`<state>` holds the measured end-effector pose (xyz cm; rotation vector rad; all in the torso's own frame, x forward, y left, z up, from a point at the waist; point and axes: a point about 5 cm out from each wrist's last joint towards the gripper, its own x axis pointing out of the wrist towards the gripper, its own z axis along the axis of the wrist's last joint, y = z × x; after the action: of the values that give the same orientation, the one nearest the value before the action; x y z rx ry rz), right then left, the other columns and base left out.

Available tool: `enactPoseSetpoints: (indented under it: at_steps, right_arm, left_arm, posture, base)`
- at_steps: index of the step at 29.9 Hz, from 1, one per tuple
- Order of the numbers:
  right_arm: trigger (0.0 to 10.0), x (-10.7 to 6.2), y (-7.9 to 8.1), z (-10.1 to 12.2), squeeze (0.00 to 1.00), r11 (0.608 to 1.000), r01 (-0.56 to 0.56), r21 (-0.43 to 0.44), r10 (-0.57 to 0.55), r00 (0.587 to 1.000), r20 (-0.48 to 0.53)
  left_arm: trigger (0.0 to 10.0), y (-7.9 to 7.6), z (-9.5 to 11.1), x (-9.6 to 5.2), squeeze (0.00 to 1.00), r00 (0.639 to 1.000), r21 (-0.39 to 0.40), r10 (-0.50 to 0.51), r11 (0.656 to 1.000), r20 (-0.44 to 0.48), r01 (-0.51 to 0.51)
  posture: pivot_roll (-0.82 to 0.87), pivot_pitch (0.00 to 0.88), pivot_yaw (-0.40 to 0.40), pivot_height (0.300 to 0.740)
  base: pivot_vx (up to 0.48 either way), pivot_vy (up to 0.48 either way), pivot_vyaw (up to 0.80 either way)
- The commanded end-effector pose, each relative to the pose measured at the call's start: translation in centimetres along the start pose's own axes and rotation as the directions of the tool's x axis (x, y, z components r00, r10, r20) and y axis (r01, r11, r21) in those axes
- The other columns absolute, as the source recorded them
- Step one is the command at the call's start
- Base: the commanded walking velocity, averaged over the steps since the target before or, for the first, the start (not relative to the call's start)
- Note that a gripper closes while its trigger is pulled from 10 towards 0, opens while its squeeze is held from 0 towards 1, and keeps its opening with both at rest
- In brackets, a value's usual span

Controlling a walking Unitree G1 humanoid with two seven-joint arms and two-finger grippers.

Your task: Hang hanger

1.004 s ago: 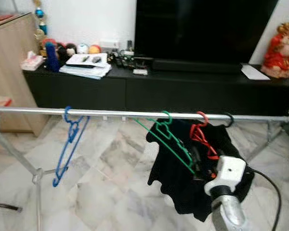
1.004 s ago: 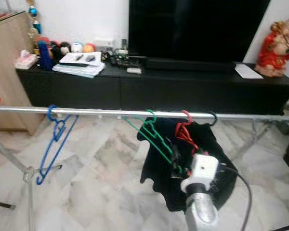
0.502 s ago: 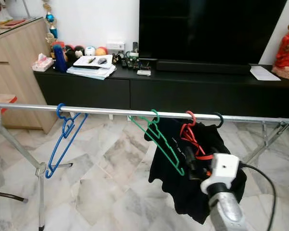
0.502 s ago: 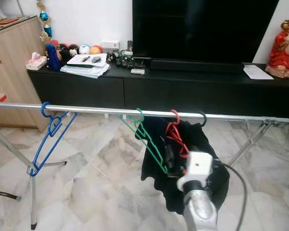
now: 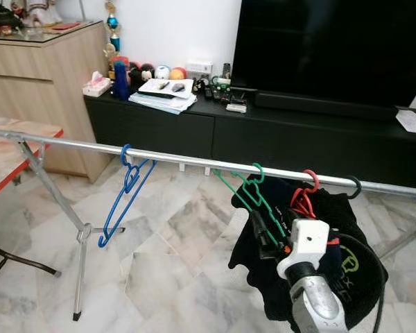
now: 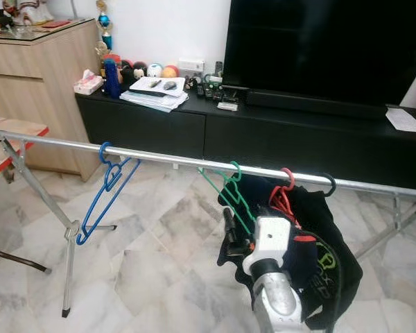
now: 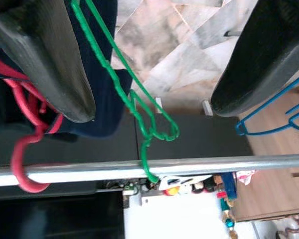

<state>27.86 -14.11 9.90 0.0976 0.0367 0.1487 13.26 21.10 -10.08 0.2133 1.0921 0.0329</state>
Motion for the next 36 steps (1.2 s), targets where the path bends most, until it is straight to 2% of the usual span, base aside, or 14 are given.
enactPoseSetpoints:
  at_steps: [1, 3, 6, 12, 16, 36]
  right_arm:
    - [10.0, 0.3, 0.3, 1.0, 0.00, 1.000, -0.014, -0.014, 0.014, 0.999, 0.032]
    - [10.0, 0.2, 0.3, 1.0, 0.00, 1.000, -0.018, -0.019, 0.018, 0.999, 0.030]
    - [10.0, 0.2, 0.2, 1.1, 0.00, 1.000, 0.005, 0.019, -0.006, 0.999, 0.033]
    - [10.0, 0.3, -0.1, 1.5, 0.00, 0.999, 0.017, -0.035, -0.015, 0.999, 0.051]
    - [10.0, 0.4, -0.3, 1.6, 0.00, 0.999, 0.035, -0.029, -0.033, 0.998, 0.052]
    - [10.0, 0.4, -0.7, 1.6, 0.00, 0.997, 0.071, -0.034, -0.069, 0.996, 0.062]
  left_arm:
    - [10.0, -4.9, 0.0, -0.2, 0.00, 0.987, -0.033, -0.159, 0.987, -0.001, 0.159]
    - [10.0, -4.9, 0.0, -0.2, 0.00, 0.987, -0.034, -0.159, 0.987, -0.001, 0.159]
    - [10.0, -4.9, 0.0, -0.2, 0.00, 0.987, -0.036, -0.160, 0.987, 0.000, 0.159]
    - [10.0, -4.9, 0.0, -0.2, 0.00, 0.987, -0.036, -0.161, 0.986, -0.001, 0.161]
    - [10.0, -4.9, 0.0, -0.2, 0.00, 0.987, -0.036, -0.161, 0.986, 0.000, 0.161]
    - [10.0, -4.7, 0.1, -0.2, 0.00, 0.987, -0.029, -0.159, 0.987, 0.003, 0.159]
  posture:
    - [-0.09, 0.001, -0.094, 0.740]
    - [-0.09, 0.001, -0.094, 0.740]
    - [-0.09, 0.004, -0.093, 0.740]
    - [-0.09, 0.006, -0.092, 0.740]
    - [-0.09, 0.009, -0.092, 0.740]
    - [-0.09, 0.010, -0.084, 0.740]
  base:
    - [0.000, 0.000, 0.00]
    - [0.000, 0.000, 0.00]
    - [0.000, 0.000, 0.00]
    - [0.000, 0.000, 0.00]
    - [0.000, 0.000, 0.00]
    - [0.318, 0.000, 0.00]
